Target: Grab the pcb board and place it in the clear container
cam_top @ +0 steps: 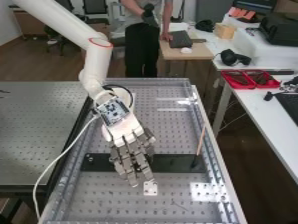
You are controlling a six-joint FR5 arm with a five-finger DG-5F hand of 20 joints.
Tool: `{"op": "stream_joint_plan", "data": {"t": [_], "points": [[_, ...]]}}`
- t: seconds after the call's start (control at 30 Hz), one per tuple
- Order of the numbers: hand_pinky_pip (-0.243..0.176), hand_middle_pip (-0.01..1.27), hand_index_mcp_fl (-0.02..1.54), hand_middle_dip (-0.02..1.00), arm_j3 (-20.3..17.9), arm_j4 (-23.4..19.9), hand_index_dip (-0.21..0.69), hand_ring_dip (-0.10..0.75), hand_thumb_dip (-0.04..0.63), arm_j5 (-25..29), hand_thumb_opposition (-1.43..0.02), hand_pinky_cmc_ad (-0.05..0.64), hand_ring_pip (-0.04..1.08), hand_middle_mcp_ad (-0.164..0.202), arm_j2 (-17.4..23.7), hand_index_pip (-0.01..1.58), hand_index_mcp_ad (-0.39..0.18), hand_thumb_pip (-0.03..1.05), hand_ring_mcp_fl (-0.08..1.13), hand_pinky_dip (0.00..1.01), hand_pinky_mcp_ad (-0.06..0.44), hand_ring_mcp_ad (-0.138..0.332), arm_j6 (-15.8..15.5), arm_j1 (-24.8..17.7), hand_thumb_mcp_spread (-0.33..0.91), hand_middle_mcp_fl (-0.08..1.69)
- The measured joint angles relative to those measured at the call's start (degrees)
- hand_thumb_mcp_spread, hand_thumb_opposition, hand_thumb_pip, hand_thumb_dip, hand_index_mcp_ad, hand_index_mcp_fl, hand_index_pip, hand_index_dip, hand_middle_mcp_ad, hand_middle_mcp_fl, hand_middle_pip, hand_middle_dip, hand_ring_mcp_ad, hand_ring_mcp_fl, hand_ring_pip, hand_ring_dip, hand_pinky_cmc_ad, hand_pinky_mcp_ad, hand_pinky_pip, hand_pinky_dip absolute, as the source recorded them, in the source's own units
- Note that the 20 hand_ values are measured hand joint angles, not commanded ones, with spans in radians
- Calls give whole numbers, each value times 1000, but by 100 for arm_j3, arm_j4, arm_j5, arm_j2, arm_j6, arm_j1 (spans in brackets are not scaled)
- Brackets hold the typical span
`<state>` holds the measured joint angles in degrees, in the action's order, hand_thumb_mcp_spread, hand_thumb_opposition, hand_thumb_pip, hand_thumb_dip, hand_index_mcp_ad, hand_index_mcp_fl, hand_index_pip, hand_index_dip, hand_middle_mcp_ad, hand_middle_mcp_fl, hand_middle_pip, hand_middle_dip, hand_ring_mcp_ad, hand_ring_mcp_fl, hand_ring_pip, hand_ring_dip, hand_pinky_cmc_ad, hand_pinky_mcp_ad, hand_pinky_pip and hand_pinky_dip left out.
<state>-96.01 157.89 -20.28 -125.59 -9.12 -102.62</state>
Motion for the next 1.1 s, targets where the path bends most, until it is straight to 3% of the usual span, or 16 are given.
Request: {"op": "stream_joint_plan", "data": {"t": [0.17, 0.3, 0.5, 0.83, 1.1], "points": [[-138, 122, 23, 93, 40, 24, 176, -35, 208, 80, -836, 293, 63, 155, -49, 1557, 37, 698, 0, 567, 204, 229, -105, -32, 335, 10], [-138, 122, 23, 96, 71, -35, 176, -31, 204, 136, -836, 293, 61, 155, -114, 1557, 37, 698, 0, 567, 202, 229, -414, -76, 332, 10], [-138, 122, 17, 96, 82, -121, 176, -31, 223, 146, -836, 291, 61, 138, -200, 1557, 35, 696, -2, 567, 194, 230, -507, -85, 330, 10], [-138, 122, 23, 96, -33, -466, 154, -31, 220, -32, -833, 295, 63, 138, -211, 1543, 28, 689, -2, 567, 194, 230, -911, 9, 356, 10], [-138, 122, 16, 93, -86, -545, 138, -23, 220, -199, -845, 295, 58, 140, -203, 1518, 23, 684, -2, 567, 194, 229, -1050, 104, 360, 7]]}}
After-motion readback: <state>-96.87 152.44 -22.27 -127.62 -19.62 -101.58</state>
